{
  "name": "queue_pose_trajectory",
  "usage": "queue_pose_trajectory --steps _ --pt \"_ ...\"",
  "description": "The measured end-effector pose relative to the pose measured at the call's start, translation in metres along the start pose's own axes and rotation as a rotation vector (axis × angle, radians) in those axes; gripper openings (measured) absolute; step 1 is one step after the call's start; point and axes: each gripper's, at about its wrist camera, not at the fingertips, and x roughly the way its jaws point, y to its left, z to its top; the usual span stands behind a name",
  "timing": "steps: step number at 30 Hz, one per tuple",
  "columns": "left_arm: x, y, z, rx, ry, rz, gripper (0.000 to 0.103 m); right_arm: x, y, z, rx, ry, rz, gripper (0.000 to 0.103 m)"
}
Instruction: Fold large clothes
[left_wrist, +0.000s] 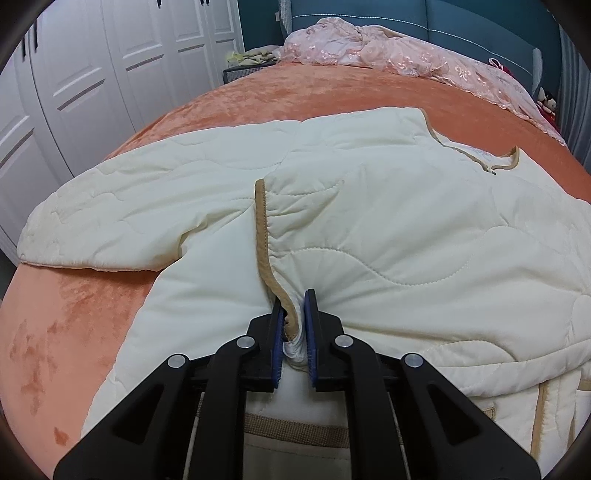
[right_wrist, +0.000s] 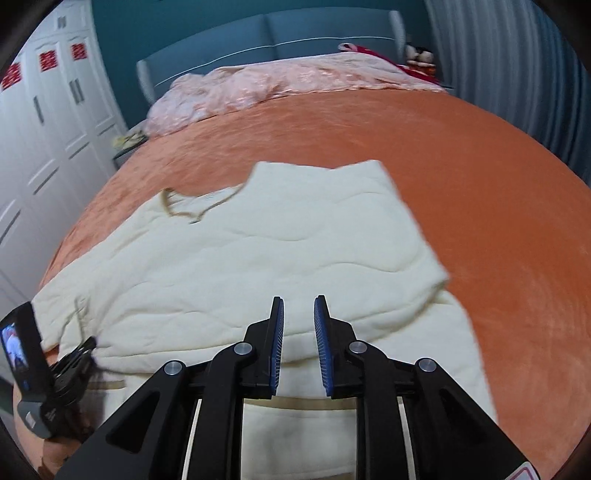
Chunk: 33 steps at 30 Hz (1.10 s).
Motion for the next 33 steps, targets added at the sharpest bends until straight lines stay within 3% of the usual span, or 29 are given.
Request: queue_pose_trajectory --steps 3,7,12,20,25,28,29,30,33 --pt "0.000 0.002 -0.001 -0.008 -0.004 -0.009 0.009 0.022 0.048 -0.001 -0.086 0.038 0.089 0.018" --pt "0.001 0.000 -0.002 -0.004 -0.012 -0.003 0.009 0.049 0.079 -0.011 -0.126 0.106 0.136 0.017" --pt "0.001 -0.005 -0.004 0.012 -0.023 0.020 0.009 0.064 0.091 -0.033 -0.159 0.139 0.108 0.017" --pt "0.002 -0.004 -0.006 0.006 -0.034 0.016 0.010 0.073 0.100 -0.054 -0.225 0.080 0.062 0.017" --pt "-0.001 0.008 -0.003 -0.053 -0.033 -0.054 0.012 0.072 0.102 -0.061 -0.248 0.039 0.039 0.017" --pt "-0.009 0.037 0.002 -0.178 -0.016 -0.176 0.026 0.072 0.101 -0.062 -0.249 0.028 0.037 0.017" --pt "-0.013 0.048 0.003 -0.214 -0.010 -0.190 0.040 0.072 0.101 -0.062 -0.250 0.026 0.036 0.017" --pt "-0.019 0.059 0.004 -0.235 -0.012 -0.177 0.048 0.073 0.101 -0.062 -0.253 0.023 0.033 0.016" --pt "-0.037 0.094 0.008 -0.245 -0.029 -0.105 0.055 0.072 0.104 -0.064 -0.267 0.014 0.017 0.016"
